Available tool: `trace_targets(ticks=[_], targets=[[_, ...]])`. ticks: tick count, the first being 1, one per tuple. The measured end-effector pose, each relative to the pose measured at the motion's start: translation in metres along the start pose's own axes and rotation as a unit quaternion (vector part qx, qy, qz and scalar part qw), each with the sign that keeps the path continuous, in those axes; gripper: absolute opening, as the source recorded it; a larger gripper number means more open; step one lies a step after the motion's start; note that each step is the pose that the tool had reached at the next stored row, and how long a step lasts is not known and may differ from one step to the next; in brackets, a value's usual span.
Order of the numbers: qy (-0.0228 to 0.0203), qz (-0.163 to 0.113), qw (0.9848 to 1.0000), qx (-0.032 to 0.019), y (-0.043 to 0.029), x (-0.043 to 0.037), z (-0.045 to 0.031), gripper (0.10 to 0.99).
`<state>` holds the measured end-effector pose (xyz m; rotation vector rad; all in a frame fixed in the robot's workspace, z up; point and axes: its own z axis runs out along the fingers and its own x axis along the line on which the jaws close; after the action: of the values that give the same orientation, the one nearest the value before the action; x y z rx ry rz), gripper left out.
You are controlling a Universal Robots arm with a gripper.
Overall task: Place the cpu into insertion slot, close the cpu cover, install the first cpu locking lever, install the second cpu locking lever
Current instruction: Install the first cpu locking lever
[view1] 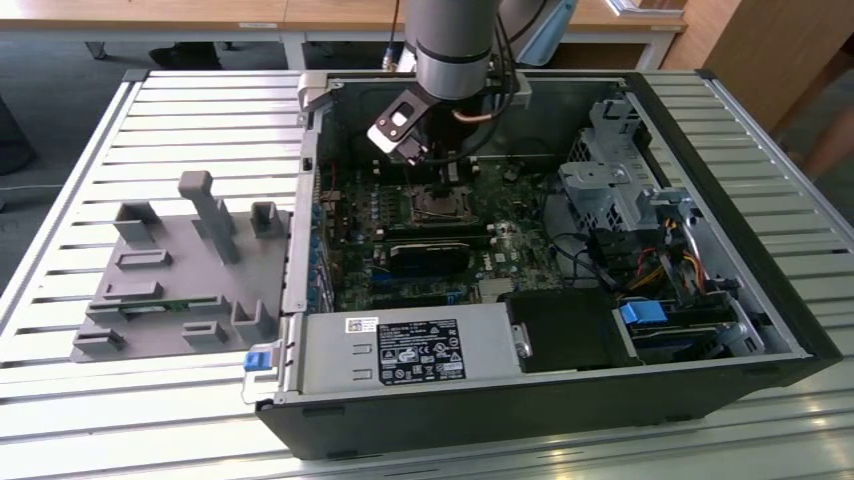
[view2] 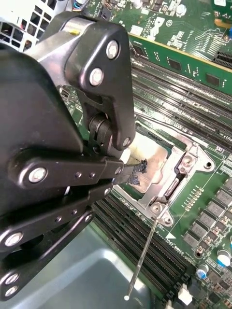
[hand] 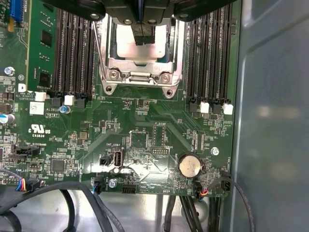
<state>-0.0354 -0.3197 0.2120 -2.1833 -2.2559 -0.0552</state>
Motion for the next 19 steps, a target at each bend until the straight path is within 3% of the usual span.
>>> trace_targets(ticks=[12,19], targets=[[0.0001,0.0,1.0,0.0,0.0005,0.0005,-0.0202,0.106],[-0.0001,0.0,1.0,0.0,0.0012,0.0013,-0.0489,0.106]])
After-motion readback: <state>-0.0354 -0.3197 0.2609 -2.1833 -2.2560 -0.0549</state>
